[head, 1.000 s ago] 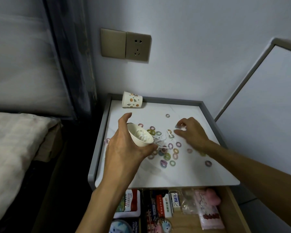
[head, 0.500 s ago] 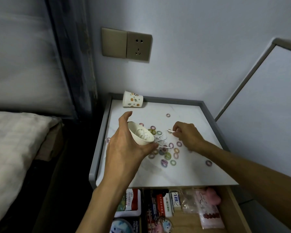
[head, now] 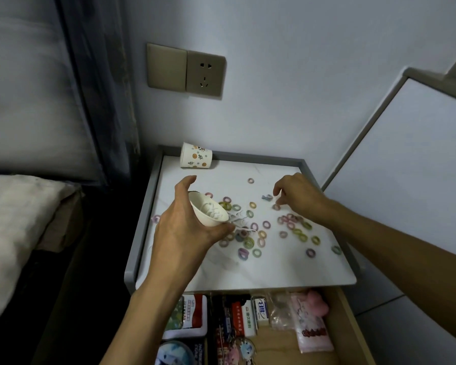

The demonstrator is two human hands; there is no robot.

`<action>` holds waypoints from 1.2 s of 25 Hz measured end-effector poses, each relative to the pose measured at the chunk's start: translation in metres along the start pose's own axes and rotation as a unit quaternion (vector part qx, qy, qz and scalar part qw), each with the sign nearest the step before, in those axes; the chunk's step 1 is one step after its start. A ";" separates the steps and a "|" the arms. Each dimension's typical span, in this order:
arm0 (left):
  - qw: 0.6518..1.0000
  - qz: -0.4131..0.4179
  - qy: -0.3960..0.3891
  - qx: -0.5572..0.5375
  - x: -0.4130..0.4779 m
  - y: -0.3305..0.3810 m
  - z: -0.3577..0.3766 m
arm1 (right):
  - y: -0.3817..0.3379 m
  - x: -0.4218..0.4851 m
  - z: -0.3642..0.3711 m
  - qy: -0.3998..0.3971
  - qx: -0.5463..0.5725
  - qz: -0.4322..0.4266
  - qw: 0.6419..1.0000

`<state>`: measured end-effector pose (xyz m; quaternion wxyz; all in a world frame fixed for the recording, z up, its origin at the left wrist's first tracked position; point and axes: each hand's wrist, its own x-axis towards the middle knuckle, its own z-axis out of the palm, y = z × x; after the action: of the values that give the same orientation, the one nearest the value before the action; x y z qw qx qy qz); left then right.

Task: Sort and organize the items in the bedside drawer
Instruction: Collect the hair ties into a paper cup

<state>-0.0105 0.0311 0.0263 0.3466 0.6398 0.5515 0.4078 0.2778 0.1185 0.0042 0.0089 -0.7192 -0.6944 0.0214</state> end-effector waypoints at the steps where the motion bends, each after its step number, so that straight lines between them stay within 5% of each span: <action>1: 1.000 -0.002 0.004 -0.003 0.001 -0.001 -0.002 | -0.002 0.001 -0.004 0.017 0.009 -0.008 1.000; 5: 1.000 -0.006 0.018 -0.011 0.002 -0.001 -0.010 | -0.037 -0.003 -0.001 -0.002 0.158 -0.060 0.986; 9: 1.000 0.001 0.017 -0.013 0.002 -0.004 -0.012 | -0.068 -0.002 0.037 -0.016 0.188 -0.054 0.981; 21: 1.000 0.003 0.024 -0.013 0.002 -0.004 -0.011 | -0.091 0.012 0.046 -0.072 0.065 -0.026 0.995; 30: 0.999 0.012 0.021 -0.026 0.003 -0.003 -0.013 | -0.078 0.000 0.035 -0.016 0.131 -0.012 0.991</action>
<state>-0.0232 0.0347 0.0292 0.3471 0.6284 0.5401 0.4391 0.1988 0.1209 -0.0276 0.0915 -0.7031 -0.6943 0.1237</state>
